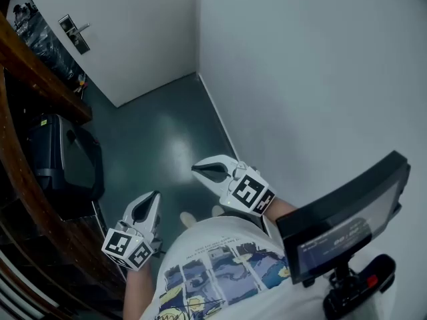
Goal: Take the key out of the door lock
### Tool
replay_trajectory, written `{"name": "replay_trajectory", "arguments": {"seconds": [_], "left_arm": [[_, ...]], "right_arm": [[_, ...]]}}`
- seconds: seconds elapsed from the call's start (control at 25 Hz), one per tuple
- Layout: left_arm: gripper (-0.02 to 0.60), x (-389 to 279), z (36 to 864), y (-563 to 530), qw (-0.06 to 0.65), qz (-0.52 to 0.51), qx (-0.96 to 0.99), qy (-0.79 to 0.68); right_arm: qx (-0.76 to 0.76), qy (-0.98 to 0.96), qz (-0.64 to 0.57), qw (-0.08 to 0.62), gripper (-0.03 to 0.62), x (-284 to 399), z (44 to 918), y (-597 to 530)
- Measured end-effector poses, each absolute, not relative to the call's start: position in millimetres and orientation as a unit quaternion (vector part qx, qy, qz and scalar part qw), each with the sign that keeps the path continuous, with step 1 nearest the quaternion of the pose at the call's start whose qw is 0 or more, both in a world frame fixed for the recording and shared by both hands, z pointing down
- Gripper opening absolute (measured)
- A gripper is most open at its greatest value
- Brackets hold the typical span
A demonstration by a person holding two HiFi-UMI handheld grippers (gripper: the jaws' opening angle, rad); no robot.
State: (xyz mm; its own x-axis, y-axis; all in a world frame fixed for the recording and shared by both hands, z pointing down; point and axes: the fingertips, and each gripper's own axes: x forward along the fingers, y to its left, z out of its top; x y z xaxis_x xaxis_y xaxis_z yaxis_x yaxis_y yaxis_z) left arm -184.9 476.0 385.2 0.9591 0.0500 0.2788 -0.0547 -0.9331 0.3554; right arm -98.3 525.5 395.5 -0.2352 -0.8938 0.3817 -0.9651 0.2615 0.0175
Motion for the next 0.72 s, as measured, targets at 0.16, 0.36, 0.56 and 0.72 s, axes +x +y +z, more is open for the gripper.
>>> {"name": "replay_trajectory", "arguments": {"seconds": [0.16, 0.36, 0.56, 0.72], "left_arm": [[0.004, -188.7, 386.7, 467.4, 0.181, 0.139, 0.974, -0.003], [0.005, -199.2, 388.4, 454.1, 0.177, 0.129, 0.976, -0.006], [0.005, -218.3, 399.7, 430.6, 0.172, 0.132, 0.976, -0.015], [0.005, -231.5, 410.7, 406.6, 0.174, 0.128, 0.976, -0.022]], "right_arm": [[0.599, -0.775, 0.118, 0.163, 0.005, -102.0, 398.7, 519.4], [0.607, -0.767, 0.121, 0.168, 0.008, -110.6, 398.7, 510.6], [0.611, -0.762, 0.121, 0.175, 0.018, -125.3, 404.7, 490.4], [0.611, -0.761, 0.124, 0.180, 0.018, -137.2, 416.9, 470.9]]}}
